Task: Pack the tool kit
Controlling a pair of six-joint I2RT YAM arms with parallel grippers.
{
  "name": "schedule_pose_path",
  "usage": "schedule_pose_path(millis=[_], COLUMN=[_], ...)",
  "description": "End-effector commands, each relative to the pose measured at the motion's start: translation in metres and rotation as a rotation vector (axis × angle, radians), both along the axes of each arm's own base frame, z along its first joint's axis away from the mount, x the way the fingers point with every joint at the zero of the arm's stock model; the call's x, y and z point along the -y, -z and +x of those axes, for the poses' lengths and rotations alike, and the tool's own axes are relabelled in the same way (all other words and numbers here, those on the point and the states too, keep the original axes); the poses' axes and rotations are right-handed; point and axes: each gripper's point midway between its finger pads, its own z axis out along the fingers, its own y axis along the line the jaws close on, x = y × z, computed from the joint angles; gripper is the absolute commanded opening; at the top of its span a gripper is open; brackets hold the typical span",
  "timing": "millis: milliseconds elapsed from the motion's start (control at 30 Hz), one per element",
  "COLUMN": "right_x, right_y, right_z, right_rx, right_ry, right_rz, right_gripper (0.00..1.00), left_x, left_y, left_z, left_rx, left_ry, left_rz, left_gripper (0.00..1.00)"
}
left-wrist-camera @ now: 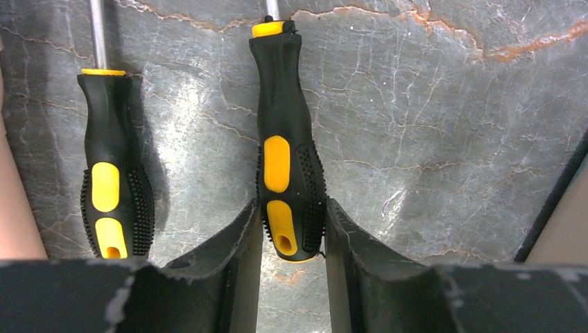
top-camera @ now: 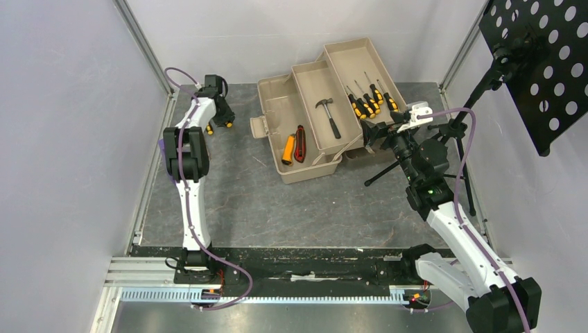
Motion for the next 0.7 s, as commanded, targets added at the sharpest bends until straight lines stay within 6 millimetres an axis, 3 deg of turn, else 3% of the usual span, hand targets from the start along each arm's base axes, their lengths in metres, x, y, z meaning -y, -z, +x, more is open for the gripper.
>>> schedule_pose_path(millis=[0, 167, 467, 667], right_x=[-0.003, -0.008, -0.027, -0.049], right_y=[-0.018, -0.019, -0.019, -0.018], right_z=[-0.001, -0.003, -0.008, -0.012], right_rx=[0.052, 0.050, 0.035, 0.000], right_ry=[-0.019, -0.050, -0.154, -0.280], right_rz=[0.027, 0.035, 0.081, 0.125], right_gripper=[0.92, 0.93, 0.91, 0.90], left_x=[0.008, 0.018, 0.039, 0.053], left_y=[0.005, -0.031, -0.141, -0.205], left_z=[-0.006, -0.013, -0.032, -0.066], left_rx=[-0.031, 0.045, 0.284, 0.444], left_ry=[-0.010, 0.024, 0.062, 0.075], left_rz=[-0.055, -0.097, -0.216, -0.319], left_gripper=[0.22, 0.02, 0.02, 0.02])
